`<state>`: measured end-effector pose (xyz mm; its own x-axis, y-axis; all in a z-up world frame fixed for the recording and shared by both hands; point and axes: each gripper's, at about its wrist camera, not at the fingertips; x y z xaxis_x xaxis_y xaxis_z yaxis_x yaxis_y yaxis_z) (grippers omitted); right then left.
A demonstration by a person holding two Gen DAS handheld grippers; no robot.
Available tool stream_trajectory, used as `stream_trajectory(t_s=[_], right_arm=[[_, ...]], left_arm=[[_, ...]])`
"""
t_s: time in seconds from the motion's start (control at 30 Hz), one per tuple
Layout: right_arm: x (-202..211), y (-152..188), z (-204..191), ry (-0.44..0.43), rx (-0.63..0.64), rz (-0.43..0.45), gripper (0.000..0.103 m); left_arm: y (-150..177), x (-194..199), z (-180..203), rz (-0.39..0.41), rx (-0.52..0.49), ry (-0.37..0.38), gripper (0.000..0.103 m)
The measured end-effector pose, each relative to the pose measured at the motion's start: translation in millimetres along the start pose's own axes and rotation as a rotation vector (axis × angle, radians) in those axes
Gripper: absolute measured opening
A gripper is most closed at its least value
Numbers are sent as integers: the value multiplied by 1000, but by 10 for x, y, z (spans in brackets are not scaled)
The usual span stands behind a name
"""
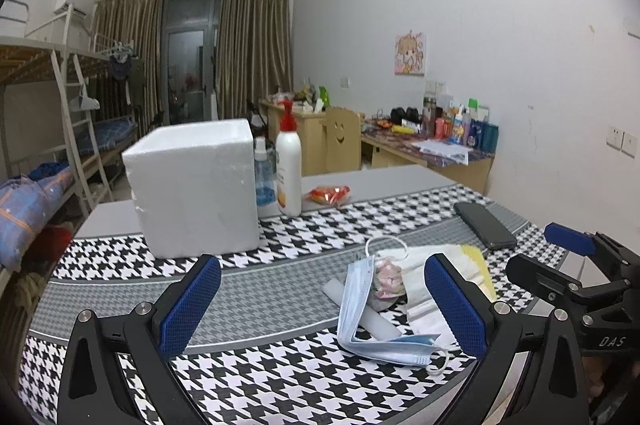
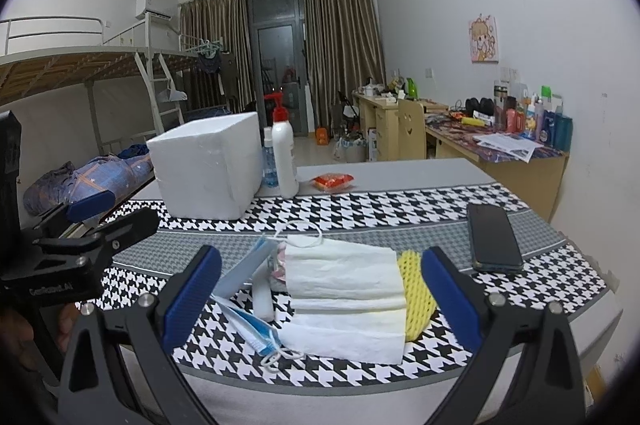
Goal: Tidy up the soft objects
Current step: 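Move both tools toward the pile of mask and tissues, then grasp the blue face mask with the left gripper while the right gripper grasps the white tissue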
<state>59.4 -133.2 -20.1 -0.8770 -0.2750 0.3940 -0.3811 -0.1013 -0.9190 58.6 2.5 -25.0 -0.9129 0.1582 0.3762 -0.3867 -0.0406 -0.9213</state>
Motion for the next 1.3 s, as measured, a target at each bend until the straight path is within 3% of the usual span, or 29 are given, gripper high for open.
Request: stream_trajectory(t_s=[0.87,1.07,1.13,1.3], right_arm=[[-480,153,164,17,-16,-135,101],[-573,173,175,12,-26,-167,101],[-593,183,177,10,-24,-171,101],[-625,199,182,4,-23,-176,101]], left_arm=[[220,-596,57,-192,0,20,102],[279,-708,40,-237,9,34,91],[298,-750,41,-251,7,37,78],[359,-834,15,-297,12,49,67]])
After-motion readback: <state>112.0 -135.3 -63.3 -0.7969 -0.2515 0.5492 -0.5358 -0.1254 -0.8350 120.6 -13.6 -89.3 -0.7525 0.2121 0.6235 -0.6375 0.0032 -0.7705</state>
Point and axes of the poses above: each gripper's, at about its wrist camera, not at the fingertips, and x roughly against the way its jaws point, z to its right, y to its underside, and after that the axes turned 9 degrees about y, right-handed
